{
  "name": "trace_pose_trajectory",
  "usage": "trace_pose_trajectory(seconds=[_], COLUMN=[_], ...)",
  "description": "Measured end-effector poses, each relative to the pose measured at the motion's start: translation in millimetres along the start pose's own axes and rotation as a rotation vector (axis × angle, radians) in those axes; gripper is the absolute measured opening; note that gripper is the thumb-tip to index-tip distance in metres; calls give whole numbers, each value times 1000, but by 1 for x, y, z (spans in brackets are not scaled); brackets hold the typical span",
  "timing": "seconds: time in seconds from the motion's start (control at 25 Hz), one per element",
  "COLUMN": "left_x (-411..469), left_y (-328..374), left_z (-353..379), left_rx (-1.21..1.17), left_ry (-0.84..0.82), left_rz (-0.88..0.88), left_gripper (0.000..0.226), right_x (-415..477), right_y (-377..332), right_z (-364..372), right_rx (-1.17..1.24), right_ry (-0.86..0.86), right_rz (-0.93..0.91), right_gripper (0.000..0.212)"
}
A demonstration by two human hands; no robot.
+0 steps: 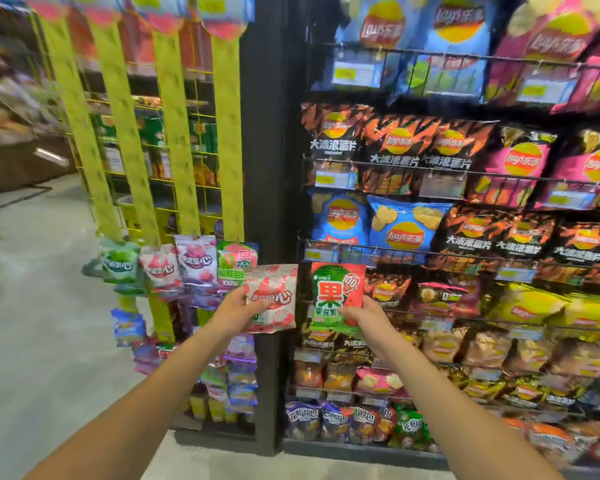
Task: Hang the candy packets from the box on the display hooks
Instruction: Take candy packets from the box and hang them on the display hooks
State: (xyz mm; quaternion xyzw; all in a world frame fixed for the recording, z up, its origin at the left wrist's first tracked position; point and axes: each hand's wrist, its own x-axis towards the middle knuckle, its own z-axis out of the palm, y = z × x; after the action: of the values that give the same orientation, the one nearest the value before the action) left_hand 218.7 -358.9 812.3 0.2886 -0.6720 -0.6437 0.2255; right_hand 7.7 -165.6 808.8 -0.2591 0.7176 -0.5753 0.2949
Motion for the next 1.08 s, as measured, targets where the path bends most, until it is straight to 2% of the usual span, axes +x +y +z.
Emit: trace_pose_trajectory(seconds=[0.2,0.28,0.4,0.52,0.6,0.76,0.92,1.08], left_x=[19,33,52,69,83,130,142,118], left_y=[-10,-20,-27,-33,-42,-83,-98,-75], left_z=[-111,-150,-194,-220,-236,-260,-265,-258], left_rx=[-8,5,13,7,7,-14,-28,-45], left_ry=[53,64,77,94,88,34,6,19], left_rz=[13,-2,24,18,9,-12,-54,-50], left_gripper=[35,62,67,101,107,105,113,115], right_x=[43,56,74,94,105,118,118,116], right_y=[-17,-24,-36,-51,-70,-101,-93,-71], right_z=[108,144,184,204,213,230,243,251], right_rx=[24,33,25,35,40,27,24,-31], right_ry=[-50,-43,-42,-24,43,148,244,235], right_rz=[-20,-38,-53,-77,-104,-135,-69,17], right_gripper=[21,19,22,30,29,19,3,13])
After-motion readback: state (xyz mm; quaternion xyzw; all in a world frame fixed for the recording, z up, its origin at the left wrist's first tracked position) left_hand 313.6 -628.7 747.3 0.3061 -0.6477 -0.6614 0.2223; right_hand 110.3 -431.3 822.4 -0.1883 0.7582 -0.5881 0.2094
